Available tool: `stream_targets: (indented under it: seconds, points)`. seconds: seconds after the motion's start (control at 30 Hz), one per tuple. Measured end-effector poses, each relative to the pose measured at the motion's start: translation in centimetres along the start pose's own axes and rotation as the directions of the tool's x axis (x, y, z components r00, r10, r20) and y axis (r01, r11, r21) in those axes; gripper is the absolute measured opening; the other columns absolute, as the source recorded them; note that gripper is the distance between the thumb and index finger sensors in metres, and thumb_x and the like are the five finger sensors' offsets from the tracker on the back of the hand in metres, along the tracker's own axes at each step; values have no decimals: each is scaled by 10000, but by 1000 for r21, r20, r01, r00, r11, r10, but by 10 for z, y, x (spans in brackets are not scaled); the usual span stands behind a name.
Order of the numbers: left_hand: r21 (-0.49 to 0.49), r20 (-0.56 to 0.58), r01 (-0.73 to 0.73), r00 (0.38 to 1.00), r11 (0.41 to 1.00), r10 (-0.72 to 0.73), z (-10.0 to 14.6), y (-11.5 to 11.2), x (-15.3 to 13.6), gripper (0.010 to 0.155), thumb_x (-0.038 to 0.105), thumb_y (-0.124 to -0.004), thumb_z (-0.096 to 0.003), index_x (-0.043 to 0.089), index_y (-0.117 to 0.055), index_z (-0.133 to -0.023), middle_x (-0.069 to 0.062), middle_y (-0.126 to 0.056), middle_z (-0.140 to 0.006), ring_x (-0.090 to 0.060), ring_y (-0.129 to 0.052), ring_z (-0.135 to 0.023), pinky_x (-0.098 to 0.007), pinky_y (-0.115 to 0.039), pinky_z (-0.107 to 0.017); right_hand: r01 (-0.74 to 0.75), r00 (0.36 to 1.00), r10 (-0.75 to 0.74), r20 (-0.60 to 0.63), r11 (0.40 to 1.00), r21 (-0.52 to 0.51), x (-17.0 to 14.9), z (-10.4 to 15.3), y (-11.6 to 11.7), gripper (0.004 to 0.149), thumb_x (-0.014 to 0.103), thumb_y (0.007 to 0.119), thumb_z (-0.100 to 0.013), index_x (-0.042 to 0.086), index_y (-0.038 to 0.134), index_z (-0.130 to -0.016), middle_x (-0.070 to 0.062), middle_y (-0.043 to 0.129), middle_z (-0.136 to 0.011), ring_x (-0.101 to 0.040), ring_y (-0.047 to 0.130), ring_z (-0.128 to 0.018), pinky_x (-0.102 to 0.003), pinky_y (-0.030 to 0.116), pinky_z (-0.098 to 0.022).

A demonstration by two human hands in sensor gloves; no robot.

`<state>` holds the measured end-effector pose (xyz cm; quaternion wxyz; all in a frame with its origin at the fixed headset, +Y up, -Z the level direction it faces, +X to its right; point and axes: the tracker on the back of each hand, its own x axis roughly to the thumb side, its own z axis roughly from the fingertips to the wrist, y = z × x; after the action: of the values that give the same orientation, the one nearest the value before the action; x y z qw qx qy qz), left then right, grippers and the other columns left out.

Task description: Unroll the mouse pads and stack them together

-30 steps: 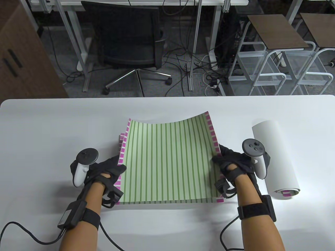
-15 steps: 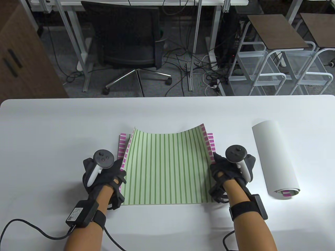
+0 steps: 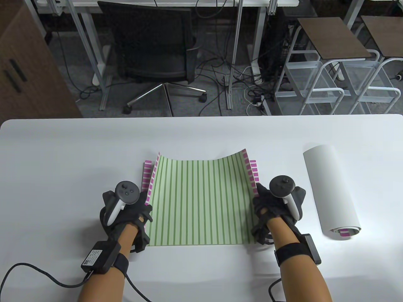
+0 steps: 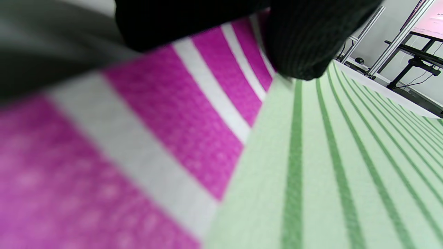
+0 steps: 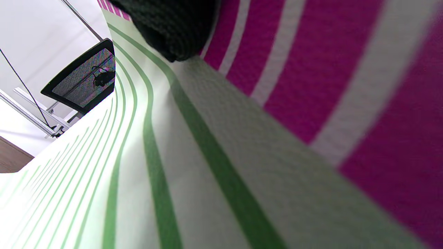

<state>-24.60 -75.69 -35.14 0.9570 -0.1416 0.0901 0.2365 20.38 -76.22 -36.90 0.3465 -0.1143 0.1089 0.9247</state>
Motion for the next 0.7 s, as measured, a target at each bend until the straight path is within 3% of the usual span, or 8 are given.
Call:
stream_targets:
  seconds: [0.23, 0.37, 0.4, 0.47, 0.53, 0.63, 0.7]
  points:
    - [3, -17, 27, 999, 1000, -27, 1, 0, -1, 617, 365, -909, -464, 213, -694, -1021, -61, -890, -772, -195, -997, -489, -470, -763, -574, -26, 999, 26, -29, 999, 21, 0, 1, -1, 622, 233, 867, -396, 204, 605, -959, -104, 806, -762, -269, 978, -483, -429, 842, -356]
    - [28, -68, 60, 996, 998, -58, 6, 10, -3, 690, 433, -913, -457, 226, -635, -1053, -83, -836, -861, -267, -989, -594, -523, -724, -611, -34, 998, 37, -52, 998, 44, 4, 6, -13, 732, 305, 898, -394, 197, 498, -997, -152, 676, -879, -377, 915, -610, -497, 785, -435]
    - [55, -65, 75, 995, 996, -72, 9, 15, -2, 714, 436, -915, -456, 235, -603, -1066, -89, -794, -913, -296, -977, -655, -544, -702, -626, -44, 999, 44, -18, 999, 1, 10, 9, -18, 754, 301, 905, -391, 200, 476, -1002, -164, 603, -921, -444, 838, -714, -528, 746, -481]
    - [118, -4, 122, 992, 986, -122, 15, 26, 5, 749, 435, -909, -459, 262, -539, -1086, -84, -682, -1012, -327, -908, -806, -567, -661, -658, -102, 994, 104, 37, 993, -58, 23, 15, -26, 755, 294, 917, -381, 206, 493, -1000, -159, 562, -949, -467, 766, -780, -558, 701, -525]
    - [140, 89, 143, 984, 980, -157, 20, 32, 15, 762, 429, -918, -454, 287, -526, -1092, -64, -527, -1095, -365, -750, -963, -598, -589, -696, -194, 962, 205, 180, 978, -78, 45, 24, -25, 756, 291, 921, -381, 238, 495, -1002, -130, 500, -995, -499, 612, -884, -604, 590, -607]
    - [105, 200, 266, 938, 958, -282, 24, 27, 32, 811, 459, -943, -431, 331, -501, -1098, 11, -355, -1168, -400, -536, -1092, -641, -487, -736, -371, 872, 358, 334, 928, -26, 73, 35, 2, 757, 302, 938, -368, 267, 521, -999, -108, 481, -1020, -495, 559, -930, -625, 546, -642]
    - [21, 246, 367, 900, 930, -360, 21, 17, 36, 866, 528, -942, -412, 364, -456, -1109, 47, -291, -1185, -396, -444, -1127, -656, -438, -750, -462, 824, 404, 396, 885, 57, 80, 36, 24, 752, 308, 942, -363, 277, 535, -995, -107, 486, -1026, -490, 555, -943, -632, 533, -653]
